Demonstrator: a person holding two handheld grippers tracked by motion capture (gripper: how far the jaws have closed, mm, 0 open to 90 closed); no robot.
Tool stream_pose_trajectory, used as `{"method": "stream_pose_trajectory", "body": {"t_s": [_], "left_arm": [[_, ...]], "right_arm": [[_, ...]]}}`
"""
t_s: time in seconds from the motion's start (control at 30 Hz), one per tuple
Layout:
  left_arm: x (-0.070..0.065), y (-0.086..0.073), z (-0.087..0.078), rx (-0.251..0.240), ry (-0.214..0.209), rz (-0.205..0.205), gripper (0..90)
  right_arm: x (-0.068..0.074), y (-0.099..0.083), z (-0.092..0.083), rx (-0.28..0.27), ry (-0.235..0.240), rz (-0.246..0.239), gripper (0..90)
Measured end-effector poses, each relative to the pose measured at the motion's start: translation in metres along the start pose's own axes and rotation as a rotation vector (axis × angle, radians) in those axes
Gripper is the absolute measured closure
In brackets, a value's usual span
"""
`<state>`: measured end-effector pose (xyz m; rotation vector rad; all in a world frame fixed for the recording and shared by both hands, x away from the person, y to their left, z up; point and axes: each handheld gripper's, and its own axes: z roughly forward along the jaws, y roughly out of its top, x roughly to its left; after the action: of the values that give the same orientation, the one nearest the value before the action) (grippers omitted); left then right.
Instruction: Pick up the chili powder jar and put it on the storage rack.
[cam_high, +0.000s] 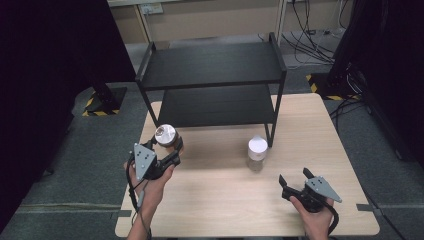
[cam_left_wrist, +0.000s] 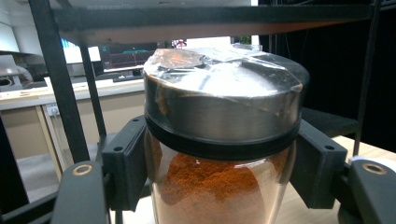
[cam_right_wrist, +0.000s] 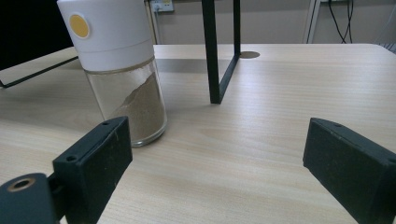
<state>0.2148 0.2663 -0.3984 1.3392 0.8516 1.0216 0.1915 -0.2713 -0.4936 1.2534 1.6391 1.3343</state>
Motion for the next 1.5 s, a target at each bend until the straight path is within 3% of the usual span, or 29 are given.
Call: {"method": "stream_pose_trajectory", "body": {"t_s": [0.8, 1.5], "left_arm": [[0.007, 0.06, 0.037, -0.034, 0.038, 0.046, 30.4], [0.019, 0.108, 0.057, -0.062, 0.052, 0.035, 30.4]], "right_arm": [[-0.001, 0.001, 0.0, 0.004, 0.001, 0.008, 8.3], [0.0, 0.001, 0.001, 0.008, -0.001, 0.01, 8.3]]}}
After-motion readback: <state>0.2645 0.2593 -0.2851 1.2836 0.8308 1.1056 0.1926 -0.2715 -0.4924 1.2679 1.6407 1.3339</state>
